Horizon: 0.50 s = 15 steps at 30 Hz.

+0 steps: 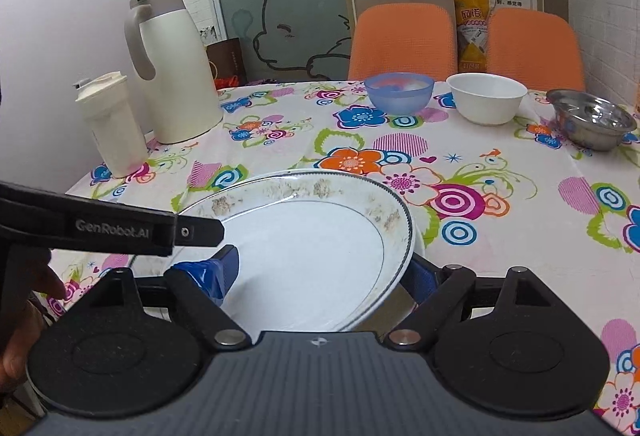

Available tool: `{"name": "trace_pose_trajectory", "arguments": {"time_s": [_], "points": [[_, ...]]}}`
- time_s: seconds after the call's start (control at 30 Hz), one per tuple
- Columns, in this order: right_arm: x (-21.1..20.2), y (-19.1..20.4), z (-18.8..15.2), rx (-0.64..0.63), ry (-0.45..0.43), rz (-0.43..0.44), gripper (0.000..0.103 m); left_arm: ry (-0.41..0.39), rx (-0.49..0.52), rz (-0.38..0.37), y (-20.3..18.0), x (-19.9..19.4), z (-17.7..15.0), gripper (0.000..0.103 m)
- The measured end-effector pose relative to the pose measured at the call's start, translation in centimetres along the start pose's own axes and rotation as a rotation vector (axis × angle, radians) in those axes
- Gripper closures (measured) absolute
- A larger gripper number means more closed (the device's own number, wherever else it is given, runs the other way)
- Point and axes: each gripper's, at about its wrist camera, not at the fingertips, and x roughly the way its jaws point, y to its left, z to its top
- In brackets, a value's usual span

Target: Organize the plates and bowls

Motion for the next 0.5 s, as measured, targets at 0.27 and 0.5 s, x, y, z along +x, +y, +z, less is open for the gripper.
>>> {"name": "trace_pose_trajectory", "arguments": {"time_s": [0.27,0.5], "points": [[0.4,0.9,0.2,-0.116,0.028,-0.037,0.029,-0.011,-0.012,0.003,0.0,-0.4,0.8,0.036],[-1.1,-1.3,0.9,0.003,-0.018,-0.005,0.031,-0.003,-0.003,-0.016,-1.4,0.2,1.3,0.036]]}}
